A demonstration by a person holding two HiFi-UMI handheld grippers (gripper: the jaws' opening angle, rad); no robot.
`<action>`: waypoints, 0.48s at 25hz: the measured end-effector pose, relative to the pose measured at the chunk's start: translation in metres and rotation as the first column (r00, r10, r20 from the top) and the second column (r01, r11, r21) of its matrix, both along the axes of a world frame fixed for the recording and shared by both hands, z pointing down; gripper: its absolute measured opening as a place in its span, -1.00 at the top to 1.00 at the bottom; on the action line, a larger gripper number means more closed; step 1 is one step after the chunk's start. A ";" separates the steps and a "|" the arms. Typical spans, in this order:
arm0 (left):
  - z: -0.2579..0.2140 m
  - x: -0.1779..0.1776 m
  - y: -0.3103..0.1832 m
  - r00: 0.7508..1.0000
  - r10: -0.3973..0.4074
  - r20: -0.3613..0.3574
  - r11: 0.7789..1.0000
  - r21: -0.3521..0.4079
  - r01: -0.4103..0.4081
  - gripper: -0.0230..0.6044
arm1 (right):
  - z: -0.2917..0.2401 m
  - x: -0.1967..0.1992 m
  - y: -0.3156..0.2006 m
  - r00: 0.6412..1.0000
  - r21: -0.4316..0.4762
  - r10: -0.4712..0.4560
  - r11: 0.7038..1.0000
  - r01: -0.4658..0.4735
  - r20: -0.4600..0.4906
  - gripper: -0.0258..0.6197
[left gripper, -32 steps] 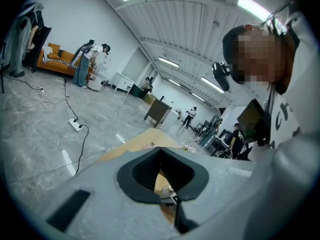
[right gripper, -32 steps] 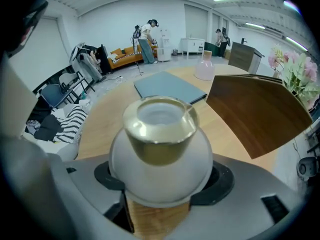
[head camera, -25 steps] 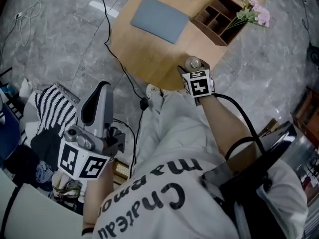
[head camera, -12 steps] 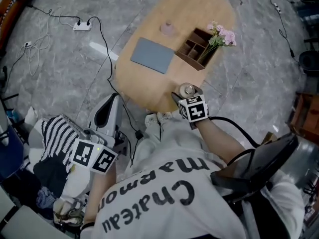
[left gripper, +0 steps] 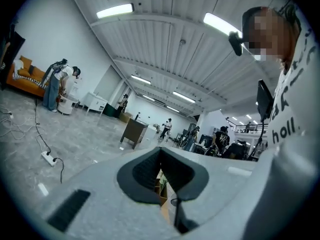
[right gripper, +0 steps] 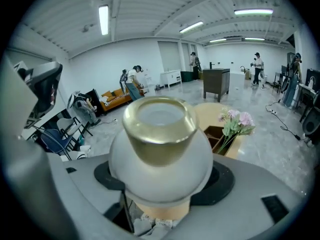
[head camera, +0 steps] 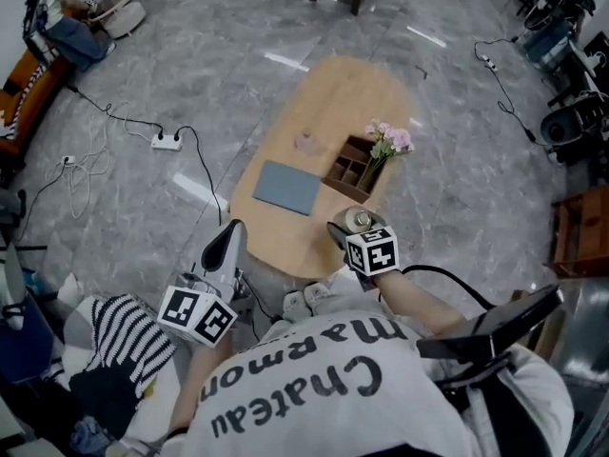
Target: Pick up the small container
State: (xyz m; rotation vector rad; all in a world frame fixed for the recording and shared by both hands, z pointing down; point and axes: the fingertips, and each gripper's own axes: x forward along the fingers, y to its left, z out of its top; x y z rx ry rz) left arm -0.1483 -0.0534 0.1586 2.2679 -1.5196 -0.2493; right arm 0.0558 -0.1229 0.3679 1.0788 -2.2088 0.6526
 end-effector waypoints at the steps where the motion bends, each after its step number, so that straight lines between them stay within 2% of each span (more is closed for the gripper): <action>1: -0.007 0.002 -0.001 1.000 0.006 0.001 1.000 0.022 -0.006 0.88 | -0.010 0.000 -0.002 1.000 0.017 0.004 1.000 -0.004 0.015 -0.12; 4: -0.024 0.006 0.000 1.000 0.025 -0.015 0.997 0.073 -0.024 0.88 | -0.043 -0.001 -0.004 0.998 0.068 0.005 0.998 -0.009 0.058 -0.12; 7: -0.037 0.008 0.000 0.998 0.026 -0.049 0.997 0.077 -0.022 0.88 | -0.081 -0.005 -0.008 0.994 0.130 0.000 0.991 -0.015 0.111 -0.12; 12: -0.061 0.004 -0.003 0.995 0.025 -0.093 0.992 0.129 -0.013 0.88 | -0.148 -0.013 -0.025 0.965 0.206 0.019 0.976 -0.075 0.262 -0.12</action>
